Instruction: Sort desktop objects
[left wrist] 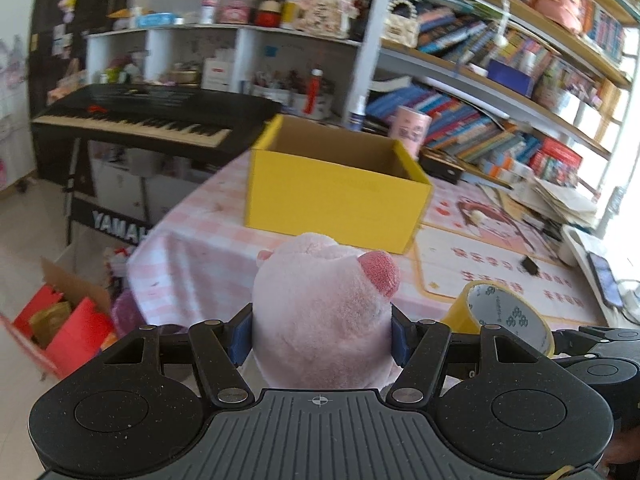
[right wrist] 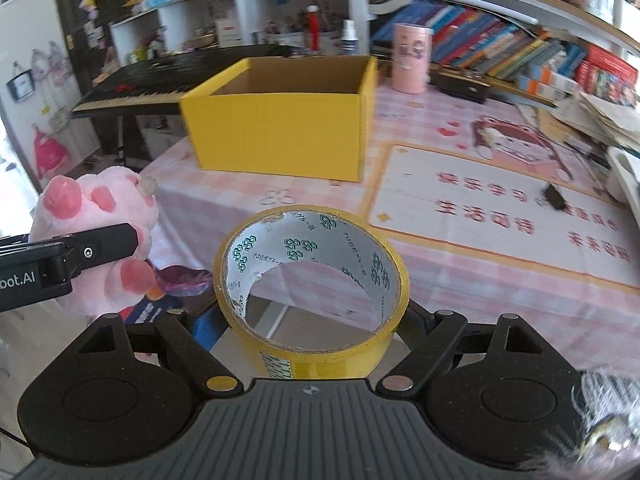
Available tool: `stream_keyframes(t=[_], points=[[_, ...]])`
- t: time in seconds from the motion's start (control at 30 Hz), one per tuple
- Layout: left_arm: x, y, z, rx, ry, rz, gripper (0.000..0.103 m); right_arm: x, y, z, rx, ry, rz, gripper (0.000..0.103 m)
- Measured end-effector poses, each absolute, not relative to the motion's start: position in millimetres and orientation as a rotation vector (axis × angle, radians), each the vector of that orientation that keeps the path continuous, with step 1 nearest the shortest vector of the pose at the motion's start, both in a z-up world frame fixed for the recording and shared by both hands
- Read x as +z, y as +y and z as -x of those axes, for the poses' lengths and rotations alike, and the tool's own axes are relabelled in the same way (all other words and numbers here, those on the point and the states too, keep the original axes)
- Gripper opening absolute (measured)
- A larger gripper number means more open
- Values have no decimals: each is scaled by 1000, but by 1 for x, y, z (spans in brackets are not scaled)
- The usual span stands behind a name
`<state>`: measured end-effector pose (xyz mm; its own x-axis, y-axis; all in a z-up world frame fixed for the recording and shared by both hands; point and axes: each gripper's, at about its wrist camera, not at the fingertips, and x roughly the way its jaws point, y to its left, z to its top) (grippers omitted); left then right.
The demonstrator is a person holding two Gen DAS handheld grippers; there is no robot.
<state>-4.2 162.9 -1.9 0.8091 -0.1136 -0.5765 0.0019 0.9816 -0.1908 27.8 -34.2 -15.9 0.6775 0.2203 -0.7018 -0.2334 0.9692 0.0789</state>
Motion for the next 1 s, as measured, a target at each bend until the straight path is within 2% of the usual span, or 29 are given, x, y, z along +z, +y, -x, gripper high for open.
stream_keyframes(t=[0.6,1.0], points=[[9,182,-15,-27,562,196,64,-6,-12,-54,296,734,29,84],[40,168,-75,-41,425,142,64,25,-20,-104,283,566,33,84]])
